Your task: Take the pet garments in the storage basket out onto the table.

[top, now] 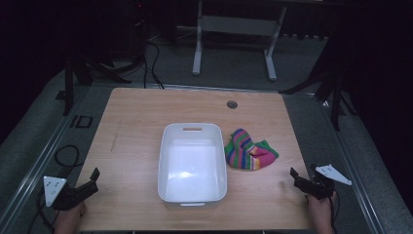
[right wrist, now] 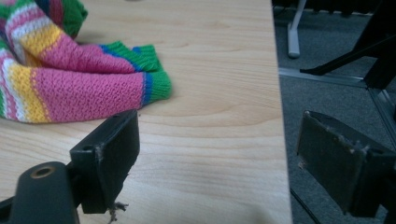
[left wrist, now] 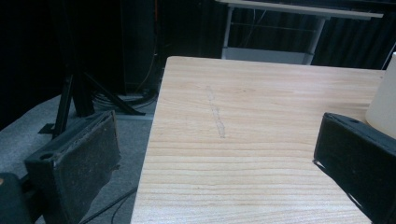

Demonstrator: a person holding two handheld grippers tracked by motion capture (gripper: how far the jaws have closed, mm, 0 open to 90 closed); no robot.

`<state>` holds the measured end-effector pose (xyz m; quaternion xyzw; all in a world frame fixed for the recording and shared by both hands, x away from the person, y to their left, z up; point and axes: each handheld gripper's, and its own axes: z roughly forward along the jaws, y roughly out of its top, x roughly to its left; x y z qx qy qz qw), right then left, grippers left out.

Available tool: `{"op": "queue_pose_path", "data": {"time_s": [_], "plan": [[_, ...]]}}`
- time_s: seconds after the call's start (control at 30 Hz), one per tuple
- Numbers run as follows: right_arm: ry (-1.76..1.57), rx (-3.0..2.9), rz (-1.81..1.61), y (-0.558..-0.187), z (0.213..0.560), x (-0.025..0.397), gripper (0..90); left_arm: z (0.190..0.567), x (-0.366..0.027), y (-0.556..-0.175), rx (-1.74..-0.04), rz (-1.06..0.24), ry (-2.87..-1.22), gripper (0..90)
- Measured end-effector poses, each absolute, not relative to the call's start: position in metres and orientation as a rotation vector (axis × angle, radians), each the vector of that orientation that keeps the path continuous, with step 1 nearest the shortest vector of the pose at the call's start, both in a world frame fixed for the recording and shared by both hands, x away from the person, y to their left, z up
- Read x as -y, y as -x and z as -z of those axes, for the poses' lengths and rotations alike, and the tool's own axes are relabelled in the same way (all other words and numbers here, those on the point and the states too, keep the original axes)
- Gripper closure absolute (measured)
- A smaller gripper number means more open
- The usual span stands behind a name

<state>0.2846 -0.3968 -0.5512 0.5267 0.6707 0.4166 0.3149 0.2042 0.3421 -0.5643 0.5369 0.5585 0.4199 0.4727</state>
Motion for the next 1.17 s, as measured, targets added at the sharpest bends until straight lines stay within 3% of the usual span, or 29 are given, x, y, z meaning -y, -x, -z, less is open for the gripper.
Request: {"op": "queue_pose_path", "data": {"time_s": [0.5, 1.17], "plan": [[-1.443, -1.568, -1.086, -0.26, 0.553, 0.41, 13.4, 0.564, -0.342, -0.204, -1.367, -1.03, -1.316, 0.9], [-1.489, -1.527, -1.102, -0.262, 0.555, 0.417, 13.7, 0.564, -0.342, -0.204, -1.363, -1.029, -1.317, 0.9]]}}
